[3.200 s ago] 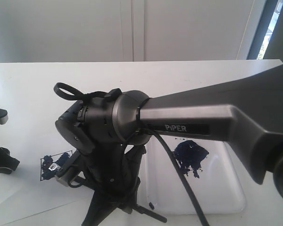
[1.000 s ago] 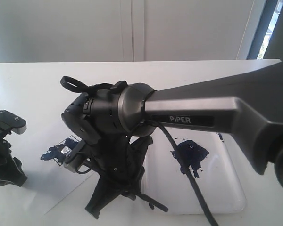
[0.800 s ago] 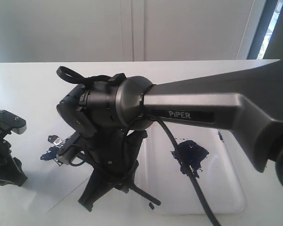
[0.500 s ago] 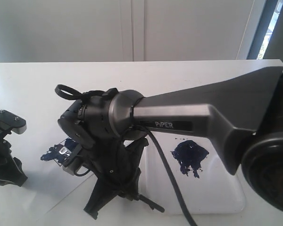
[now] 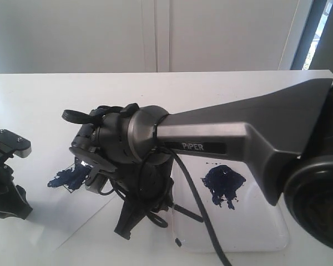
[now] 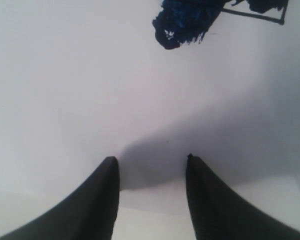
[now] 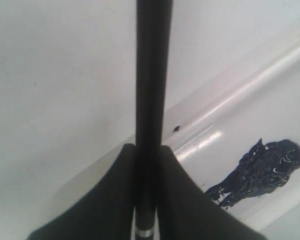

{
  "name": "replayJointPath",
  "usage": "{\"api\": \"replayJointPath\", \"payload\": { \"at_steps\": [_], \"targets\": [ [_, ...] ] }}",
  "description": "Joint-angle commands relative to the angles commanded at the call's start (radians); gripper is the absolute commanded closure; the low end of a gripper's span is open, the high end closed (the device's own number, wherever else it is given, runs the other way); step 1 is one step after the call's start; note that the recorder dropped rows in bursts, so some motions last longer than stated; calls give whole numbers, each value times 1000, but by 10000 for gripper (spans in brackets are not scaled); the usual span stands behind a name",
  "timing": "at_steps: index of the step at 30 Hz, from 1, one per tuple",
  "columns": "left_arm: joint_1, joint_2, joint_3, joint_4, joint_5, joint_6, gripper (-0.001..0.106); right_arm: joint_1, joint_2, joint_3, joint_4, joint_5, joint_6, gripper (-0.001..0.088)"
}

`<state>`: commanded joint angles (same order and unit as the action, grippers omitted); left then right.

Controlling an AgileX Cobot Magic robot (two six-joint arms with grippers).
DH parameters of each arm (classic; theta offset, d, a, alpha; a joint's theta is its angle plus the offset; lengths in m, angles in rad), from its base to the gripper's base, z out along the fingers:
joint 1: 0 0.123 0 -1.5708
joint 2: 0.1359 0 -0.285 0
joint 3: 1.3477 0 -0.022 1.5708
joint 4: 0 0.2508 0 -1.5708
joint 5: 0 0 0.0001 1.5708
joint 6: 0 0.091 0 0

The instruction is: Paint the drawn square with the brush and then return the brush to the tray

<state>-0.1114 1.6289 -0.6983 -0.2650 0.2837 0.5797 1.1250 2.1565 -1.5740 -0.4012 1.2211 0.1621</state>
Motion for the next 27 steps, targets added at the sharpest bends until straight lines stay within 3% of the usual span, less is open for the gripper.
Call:
{"api": "replayJointPath", "payload": {
  "at_steps": [15, 21, 27],
  "targets": [
    [0, 0, 0, -2, -3, 0, 570, 38, 0, -9, 47, 0, -81, 868],
    [0, 0, 0, -4, 1, 0, 570, 38, 0, -19, -54, 0, -44, 868],
    [0, 0, 0, -4, 1, 0, 570, 38, 0, -19, -72, 0, -44, 868]
  ]
}}
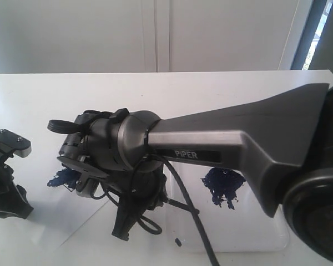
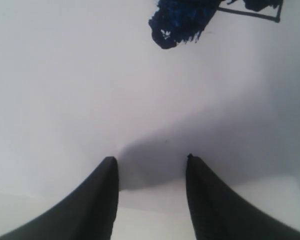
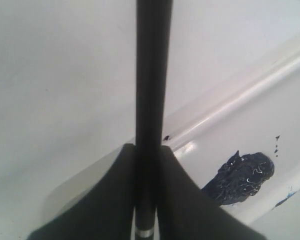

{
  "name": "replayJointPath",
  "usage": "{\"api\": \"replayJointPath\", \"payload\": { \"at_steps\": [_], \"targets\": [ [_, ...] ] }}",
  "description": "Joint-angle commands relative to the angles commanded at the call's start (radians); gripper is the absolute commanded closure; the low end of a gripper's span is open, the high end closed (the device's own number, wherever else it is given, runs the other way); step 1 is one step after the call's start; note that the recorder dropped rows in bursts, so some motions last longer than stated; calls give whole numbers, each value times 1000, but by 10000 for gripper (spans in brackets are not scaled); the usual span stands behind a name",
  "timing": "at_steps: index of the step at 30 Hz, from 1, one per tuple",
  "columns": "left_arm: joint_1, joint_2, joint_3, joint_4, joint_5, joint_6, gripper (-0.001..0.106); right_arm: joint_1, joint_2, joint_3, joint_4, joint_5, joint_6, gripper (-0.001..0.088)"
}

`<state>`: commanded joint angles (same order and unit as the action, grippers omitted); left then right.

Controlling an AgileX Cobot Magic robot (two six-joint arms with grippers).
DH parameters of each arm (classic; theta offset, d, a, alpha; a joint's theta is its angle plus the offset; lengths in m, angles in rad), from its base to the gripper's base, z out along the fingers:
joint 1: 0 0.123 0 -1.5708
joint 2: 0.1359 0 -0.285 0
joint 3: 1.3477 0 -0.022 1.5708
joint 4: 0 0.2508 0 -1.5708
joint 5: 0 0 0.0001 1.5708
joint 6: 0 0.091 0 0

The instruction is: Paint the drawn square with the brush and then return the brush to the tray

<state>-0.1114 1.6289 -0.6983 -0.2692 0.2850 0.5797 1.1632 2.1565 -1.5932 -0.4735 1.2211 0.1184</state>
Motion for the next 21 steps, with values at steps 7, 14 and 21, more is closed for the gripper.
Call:
{"api": "replayJointPath", "payload": {
  "at_steps": [7, 14, 21],
  "targets": [
    [0, 0, 0, -4, 0, 0, 570, -2, 17, 0, -12, 0, -2, 868],
    [0, 0, 0, -4, -4, 0, 570, -2, 37, 0, -3, 0, -2, 868],
    [0, 0, 0, -4, -1, -2, 570, -23, 37, 0, -30, 0, -2, 868]
  ]
}}
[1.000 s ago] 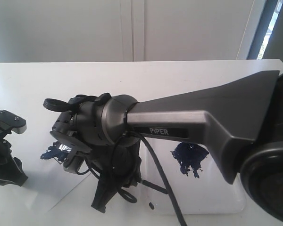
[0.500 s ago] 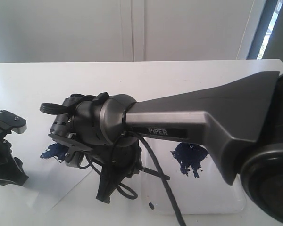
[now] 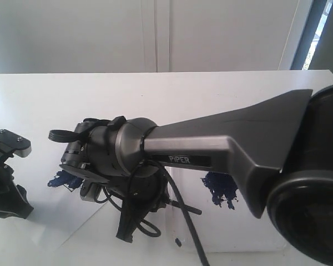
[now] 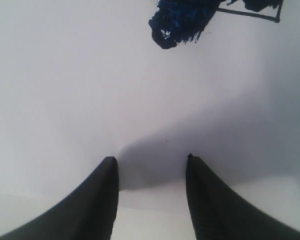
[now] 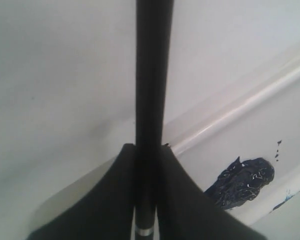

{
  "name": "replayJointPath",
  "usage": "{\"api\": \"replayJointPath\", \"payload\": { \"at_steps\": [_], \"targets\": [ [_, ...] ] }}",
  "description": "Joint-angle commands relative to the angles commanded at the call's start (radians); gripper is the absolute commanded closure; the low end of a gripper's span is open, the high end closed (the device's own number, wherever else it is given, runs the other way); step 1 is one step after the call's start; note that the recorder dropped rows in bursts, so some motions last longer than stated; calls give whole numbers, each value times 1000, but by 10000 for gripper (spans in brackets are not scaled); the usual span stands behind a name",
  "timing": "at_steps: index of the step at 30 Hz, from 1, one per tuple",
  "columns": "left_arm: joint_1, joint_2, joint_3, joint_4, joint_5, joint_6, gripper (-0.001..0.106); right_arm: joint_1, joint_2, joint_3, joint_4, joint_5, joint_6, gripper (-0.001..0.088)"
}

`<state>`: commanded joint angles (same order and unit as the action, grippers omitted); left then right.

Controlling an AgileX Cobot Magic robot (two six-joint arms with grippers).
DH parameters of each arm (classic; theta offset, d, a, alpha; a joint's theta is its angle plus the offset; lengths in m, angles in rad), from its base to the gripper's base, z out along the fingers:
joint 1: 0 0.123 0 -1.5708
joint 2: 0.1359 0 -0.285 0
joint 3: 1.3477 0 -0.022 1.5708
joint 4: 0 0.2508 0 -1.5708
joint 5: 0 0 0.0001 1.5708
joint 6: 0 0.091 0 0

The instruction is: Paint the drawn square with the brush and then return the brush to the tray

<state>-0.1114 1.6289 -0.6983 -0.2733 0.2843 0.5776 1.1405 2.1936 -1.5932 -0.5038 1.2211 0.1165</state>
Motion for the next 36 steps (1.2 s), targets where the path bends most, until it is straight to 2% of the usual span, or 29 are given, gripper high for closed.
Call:
{"api": "replayJointPath", "payload": {
  "at_steps": [6, 15, 27, 36],
  "targets": [
    [0, 0, 0, 0, 0, 0, 570, -33, 0, 0, 0, 0, 4, 868],
    [0, 0, 0, 0, 0, 0, 570, -36, 0, 0, 5, 0, 11, 868],
    [0, 0, 0, 0, -2, 0, 570, 48, 0, 0, 5, 0, -23, 868],
    [0, 0, 0, 0, 0, 0, 570, 34, 0, 0, -55, 0, -23, 868]
  ]
}}
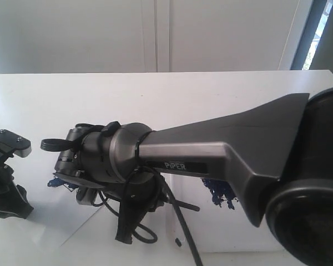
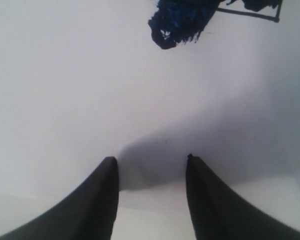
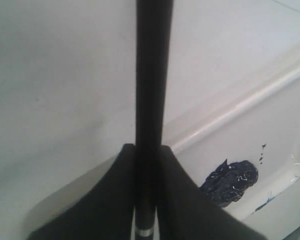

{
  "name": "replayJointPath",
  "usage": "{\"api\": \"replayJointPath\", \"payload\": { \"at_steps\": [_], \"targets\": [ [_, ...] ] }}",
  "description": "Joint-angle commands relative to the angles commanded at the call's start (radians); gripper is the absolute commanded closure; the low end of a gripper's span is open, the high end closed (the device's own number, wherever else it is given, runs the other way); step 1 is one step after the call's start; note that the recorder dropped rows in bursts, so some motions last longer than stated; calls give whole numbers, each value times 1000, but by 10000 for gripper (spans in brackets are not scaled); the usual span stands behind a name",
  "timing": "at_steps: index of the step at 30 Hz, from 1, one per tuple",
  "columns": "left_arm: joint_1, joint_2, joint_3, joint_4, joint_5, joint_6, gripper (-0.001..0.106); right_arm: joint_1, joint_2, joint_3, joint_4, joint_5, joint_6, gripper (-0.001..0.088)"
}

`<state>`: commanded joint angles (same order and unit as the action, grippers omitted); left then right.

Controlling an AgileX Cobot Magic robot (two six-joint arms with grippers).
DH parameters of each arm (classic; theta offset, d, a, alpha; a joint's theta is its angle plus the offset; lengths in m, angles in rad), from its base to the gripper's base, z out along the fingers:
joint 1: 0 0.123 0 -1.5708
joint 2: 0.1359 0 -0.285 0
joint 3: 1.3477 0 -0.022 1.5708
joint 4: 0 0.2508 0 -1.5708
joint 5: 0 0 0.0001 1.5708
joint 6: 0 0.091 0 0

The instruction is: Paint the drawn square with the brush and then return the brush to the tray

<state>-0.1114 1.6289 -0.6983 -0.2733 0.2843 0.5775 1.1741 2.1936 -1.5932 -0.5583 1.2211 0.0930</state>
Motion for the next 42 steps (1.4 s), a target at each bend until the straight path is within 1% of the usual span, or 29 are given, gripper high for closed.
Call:
{"api": "replayJointPath", "payload": {
  "at_steps": [13, 22, 25, 27, 30, 33, 42],
  "targets": [
    [0, 0, 0, -2, 0, 0, 570, -58, 0, 0, -6, 0, 0, 868],
    [0, 0, 0, -2, -2, 0, 570, -58, -7, 0, -12, 0, 13, 868],
    [0, 0, 0, -2, -2, -2, 570, -58, -61, 6, 45, 0, 16, 868],
    [0, 0, 0, -2, -2, -2, 570, -58, -114, 48, 48, 0, 16, 868],
    [0, 0, 0, -2, -2, -2, 570, -58, -175, 169, 49, 0, 26, 868],
    [0, 0, 0, -2, -2, -2, 570, -58, -178, 237, 27, 0, 45, 868],
    [0, 0, 0, -2, -2, -2, 570, -56, -178, 243, -29, 0, 66, 868]
  ]
}}
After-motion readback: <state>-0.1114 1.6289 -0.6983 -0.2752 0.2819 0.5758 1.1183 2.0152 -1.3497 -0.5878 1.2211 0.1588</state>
